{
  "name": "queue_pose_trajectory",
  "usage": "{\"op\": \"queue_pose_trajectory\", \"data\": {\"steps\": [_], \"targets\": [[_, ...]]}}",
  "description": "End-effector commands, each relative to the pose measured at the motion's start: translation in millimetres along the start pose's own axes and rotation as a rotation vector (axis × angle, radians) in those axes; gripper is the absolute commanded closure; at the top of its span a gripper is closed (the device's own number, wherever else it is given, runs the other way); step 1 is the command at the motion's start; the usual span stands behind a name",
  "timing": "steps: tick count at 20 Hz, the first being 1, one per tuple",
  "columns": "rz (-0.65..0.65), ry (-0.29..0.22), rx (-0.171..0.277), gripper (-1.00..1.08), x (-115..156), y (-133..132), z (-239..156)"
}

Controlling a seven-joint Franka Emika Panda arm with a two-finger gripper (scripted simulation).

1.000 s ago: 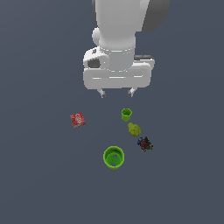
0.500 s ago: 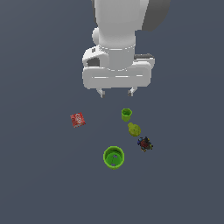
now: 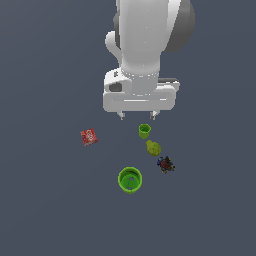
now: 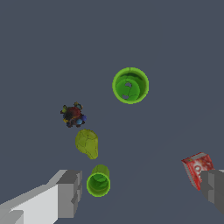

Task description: Pick up a designated object from a clutter of objects.

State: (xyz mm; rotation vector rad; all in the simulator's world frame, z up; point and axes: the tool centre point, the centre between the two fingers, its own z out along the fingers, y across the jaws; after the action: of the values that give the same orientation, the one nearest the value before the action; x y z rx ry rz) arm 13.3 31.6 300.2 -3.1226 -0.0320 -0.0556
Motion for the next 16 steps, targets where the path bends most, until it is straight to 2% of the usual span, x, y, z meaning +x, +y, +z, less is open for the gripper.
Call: {"op": "queue_pose_trajectory", "data": {"steps": [1, 8, 16], "targets": [[0.004, -0.004, -0.004, -0.92, 0.2, -7.4, 17.6], [0.019, -0.015, -0.016, -0.92, -5.8, -37.7, 86.7], [0.032, -0.027, -0.021, -0.92, -28.0, -74.0, 164.1]]}}
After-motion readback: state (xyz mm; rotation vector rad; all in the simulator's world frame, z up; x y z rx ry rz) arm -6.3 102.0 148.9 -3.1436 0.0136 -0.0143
